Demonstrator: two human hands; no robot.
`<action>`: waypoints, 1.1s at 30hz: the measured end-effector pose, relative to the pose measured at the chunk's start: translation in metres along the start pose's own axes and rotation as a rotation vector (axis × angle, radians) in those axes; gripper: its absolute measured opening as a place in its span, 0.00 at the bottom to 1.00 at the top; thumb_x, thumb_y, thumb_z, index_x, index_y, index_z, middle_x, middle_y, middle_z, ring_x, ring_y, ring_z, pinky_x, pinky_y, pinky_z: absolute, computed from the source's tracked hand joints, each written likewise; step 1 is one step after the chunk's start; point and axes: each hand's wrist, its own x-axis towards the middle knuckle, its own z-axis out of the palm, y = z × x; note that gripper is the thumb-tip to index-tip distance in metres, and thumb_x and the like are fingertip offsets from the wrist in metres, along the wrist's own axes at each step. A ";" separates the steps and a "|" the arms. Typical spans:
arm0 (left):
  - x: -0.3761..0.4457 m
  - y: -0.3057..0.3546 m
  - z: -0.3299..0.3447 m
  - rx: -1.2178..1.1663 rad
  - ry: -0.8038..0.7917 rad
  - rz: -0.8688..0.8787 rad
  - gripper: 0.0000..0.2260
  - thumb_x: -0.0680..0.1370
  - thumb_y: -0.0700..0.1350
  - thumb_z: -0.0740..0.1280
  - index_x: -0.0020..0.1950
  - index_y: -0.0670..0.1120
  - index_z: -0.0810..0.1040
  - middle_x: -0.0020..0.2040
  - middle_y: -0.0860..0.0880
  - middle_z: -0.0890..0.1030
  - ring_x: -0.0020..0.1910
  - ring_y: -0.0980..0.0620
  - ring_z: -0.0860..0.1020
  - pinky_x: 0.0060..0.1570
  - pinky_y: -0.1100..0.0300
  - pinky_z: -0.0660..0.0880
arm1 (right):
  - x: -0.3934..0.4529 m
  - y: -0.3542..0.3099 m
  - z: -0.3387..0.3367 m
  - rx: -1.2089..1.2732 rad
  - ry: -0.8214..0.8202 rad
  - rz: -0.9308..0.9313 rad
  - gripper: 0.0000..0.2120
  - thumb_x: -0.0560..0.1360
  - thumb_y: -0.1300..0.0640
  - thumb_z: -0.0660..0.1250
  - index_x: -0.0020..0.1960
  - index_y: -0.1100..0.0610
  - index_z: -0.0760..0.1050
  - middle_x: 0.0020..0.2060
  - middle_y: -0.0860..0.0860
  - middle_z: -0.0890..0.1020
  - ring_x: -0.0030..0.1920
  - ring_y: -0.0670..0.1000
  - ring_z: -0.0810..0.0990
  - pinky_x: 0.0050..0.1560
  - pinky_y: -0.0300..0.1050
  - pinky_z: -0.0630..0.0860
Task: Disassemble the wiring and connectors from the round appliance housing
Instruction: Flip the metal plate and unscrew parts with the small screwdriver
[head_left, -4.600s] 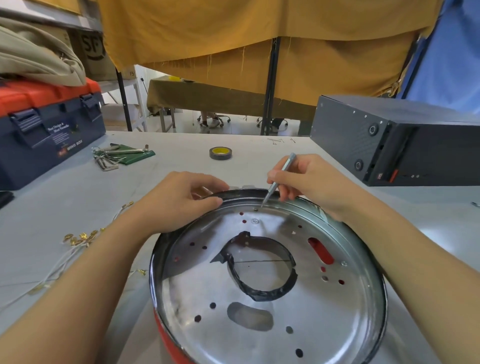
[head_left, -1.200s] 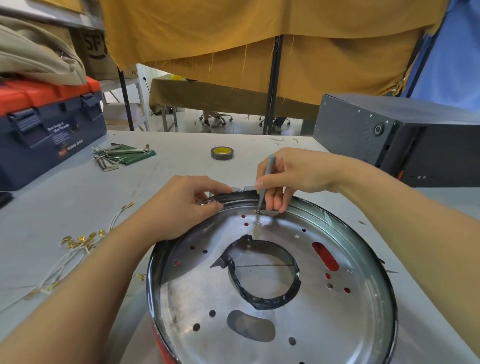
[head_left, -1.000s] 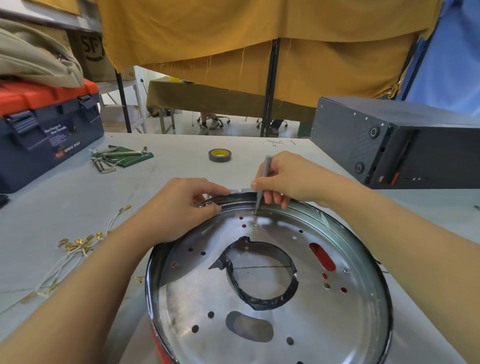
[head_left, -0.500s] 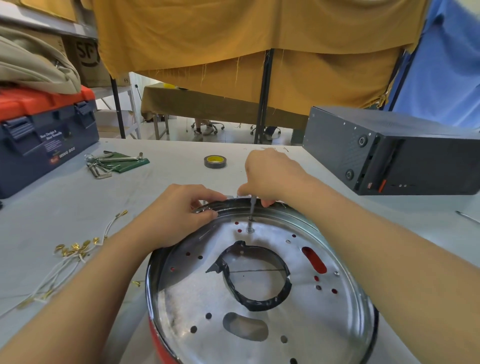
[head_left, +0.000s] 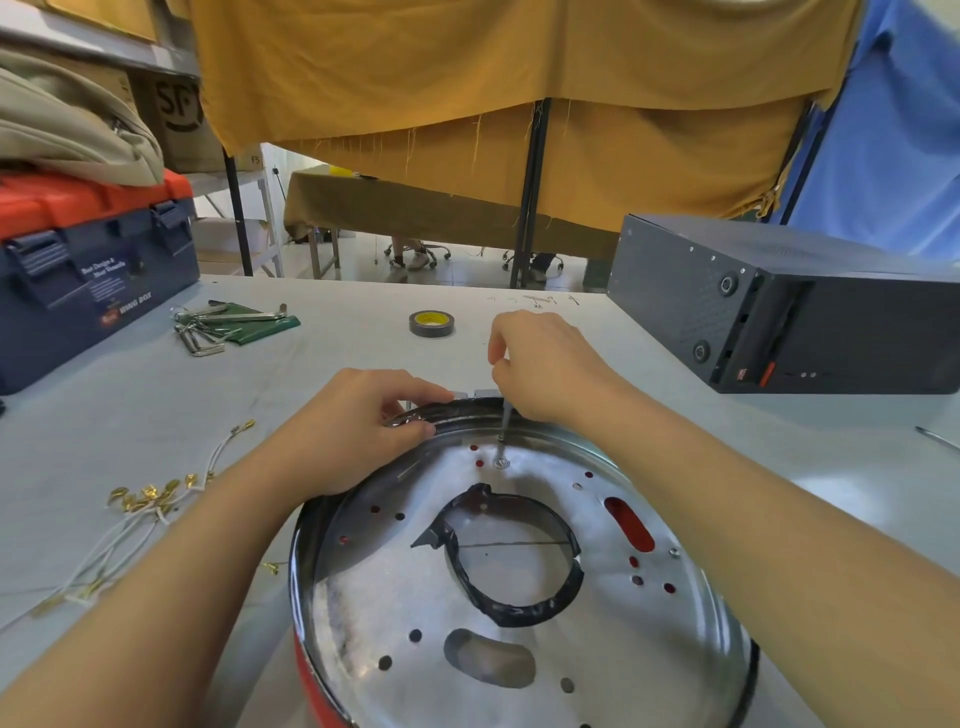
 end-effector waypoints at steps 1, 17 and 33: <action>0.000 0.000 0.000 -0.004 0.002 0.002 0.14 0.76 0.45 0.67 0.57 0.61 0.78 0.52 0.62 0.80 0.48 0.59 0.77 0.53 0.62 0.74 | 0.000 0.001 0.000 0.013 -0.005 -0.005 0.09 0.77 0.65 0.59 0.55 0.57 0.72 0.53 0.56 0.76 0.51 0.57 0.75 0.49 0.50 0.74; 0.001 0.001 0.000 0.002 -0.004 -0.007 0.13 0.76 0.45 0.67 0.59 0.58 0.78 0.53 0.61 0.80 0.48 0.59 0.77 0.54 0.62 0.74 | -0.002 0.031 -0.004 0.125 -0.121 -0.331 0.08 0.80 0.59 0.61 0.52 0.47 0.66 0.34 0.56 0.78 0.33 0.50 0.72 0.39 0.45 0.71; 0.001 -0.001 0.001 -0.006 0.002 -0.004 0.13 0.76 0.45 0.67 0.58 0.60 0.78 0.51 0.62 0.79 0.48 0.58 0.77 0.53 0.60 0.74 | -0.006 0.025 0.010 0.075 0.022 -0.299 0.08 0.78 0.57 0.63 0.54 0.47 0.67 0.36 0.51 0.79 0.37 0.51 0.78 0.44 0.50 0.78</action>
